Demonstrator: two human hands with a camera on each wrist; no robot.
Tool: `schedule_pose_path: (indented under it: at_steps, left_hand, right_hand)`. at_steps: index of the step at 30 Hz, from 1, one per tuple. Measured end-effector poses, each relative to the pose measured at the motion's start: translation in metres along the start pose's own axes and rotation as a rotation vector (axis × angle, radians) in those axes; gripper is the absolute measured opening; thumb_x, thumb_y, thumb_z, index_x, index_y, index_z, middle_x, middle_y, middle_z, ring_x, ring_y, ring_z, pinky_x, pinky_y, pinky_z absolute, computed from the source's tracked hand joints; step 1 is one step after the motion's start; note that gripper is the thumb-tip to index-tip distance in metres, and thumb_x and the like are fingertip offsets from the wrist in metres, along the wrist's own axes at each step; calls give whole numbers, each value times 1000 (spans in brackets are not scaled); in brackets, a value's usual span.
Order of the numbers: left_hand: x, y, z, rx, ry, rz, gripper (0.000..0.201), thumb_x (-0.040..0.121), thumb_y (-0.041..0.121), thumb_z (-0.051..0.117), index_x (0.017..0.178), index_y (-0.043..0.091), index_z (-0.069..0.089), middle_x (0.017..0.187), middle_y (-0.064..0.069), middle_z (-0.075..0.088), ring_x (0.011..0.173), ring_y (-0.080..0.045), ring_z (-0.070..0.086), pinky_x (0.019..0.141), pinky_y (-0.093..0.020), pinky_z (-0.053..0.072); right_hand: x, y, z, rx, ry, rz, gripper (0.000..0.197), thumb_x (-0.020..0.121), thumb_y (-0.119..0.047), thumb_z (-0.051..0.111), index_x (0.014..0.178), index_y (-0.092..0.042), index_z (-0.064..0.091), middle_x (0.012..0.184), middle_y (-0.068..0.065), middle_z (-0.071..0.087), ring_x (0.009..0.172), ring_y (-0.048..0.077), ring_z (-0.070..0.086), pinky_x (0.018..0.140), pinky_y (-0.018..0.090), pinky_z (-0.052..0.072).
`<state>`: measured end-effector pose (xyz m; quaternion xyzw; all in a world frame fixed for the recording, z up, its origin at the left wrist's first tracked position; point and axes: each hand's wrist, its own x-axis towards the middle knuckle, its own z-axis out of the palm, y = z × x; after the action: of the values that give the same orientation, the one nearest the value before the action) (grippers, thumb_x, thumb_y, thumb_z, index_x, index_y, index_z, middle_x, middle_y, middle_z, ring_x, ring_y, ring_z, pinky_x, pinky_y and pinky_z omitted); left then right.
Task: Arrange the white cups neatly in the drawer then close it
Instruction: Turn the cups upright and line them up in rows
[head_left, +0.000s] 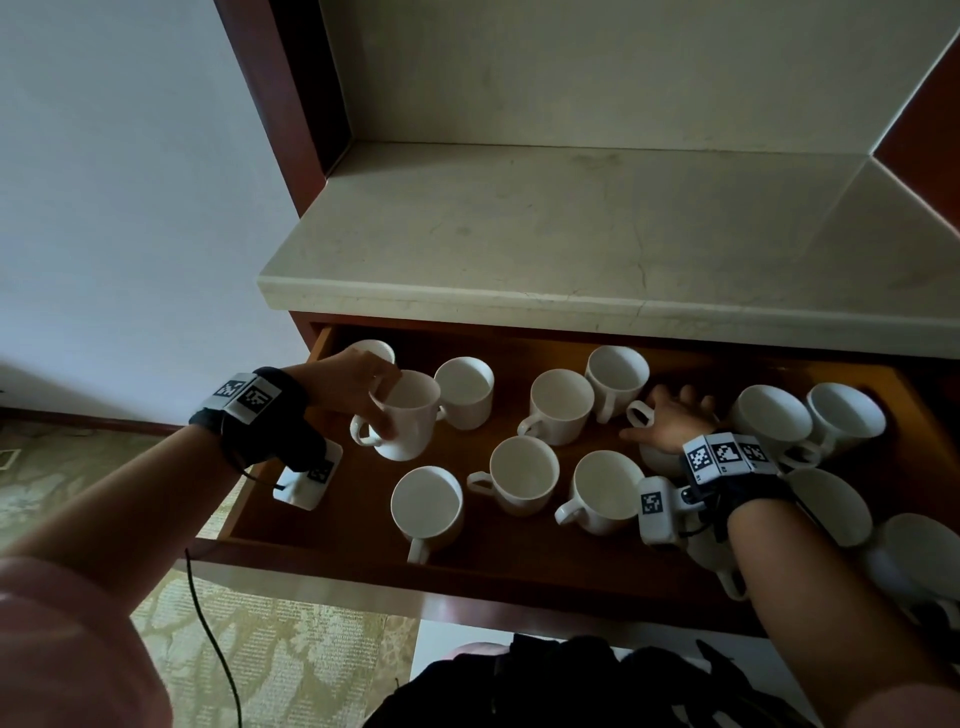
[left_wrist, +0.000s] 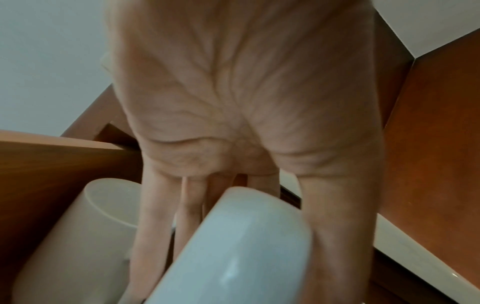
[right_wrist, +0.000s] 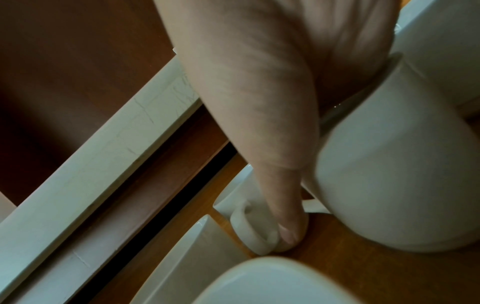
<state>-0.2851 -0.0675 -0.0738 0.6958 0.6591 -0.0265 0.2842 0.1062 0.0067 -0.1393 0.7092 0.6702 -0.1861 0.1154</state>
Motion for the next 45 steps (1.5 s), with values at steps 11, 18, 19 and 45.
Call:
schedule_pose_path:
  at_steps: [11, 18, 19, 45]
  left_hand:
    - [-2, 3, 7, 140, -55, 104, 74, 63, 30, 87, 119, 23, 40, 115, 4, 55, 104, -16, 57, 81, -27, 54]
    - [1, -1, 7, 111, -112, 131, 99, 64, 25, 87, 143, 24, 27, 132, 2, 52, 122, -16, 50, 101, -36, 46]
    - [1, -1, 7, 103, -111, 134, 93, 67, 23, 85, 143, 23, 32, 134, 2, 51, 125, -15, 48, 103, -34, 43]
    - [15, -9, 22, 291, -205, 196, 91, 59, 18, 86, 131, 24, 30, 126, 3, 48, 112, -10, 50, 87, -29, 52]
  right_hand:
    - [3, -1, 2, 2, 11, 9, 73, 79, -56, 63, 133, -20, 32, 142, 12, 23, 132, 38, 23, 106, 48, 31]
    - [4, 0, 2, -2, 6, 10, 73, 78, -56, 63, 134, -19, 32, 142, 13, 23, 132, 38, 23, 106, 48, 31]
    - [4, 0, 2, 0, 4, 10, 73, 78, -56, 63, 134, -19, 31, 143, 13, 23, 132, 38, 23, 106, 48, 31]
    - [7, 1, 5, -1, 11, 17, 75, 76, -59, 63, 133, -21, 32, 143, 11, 23, 133, 37, 21, 106, 51, 30]
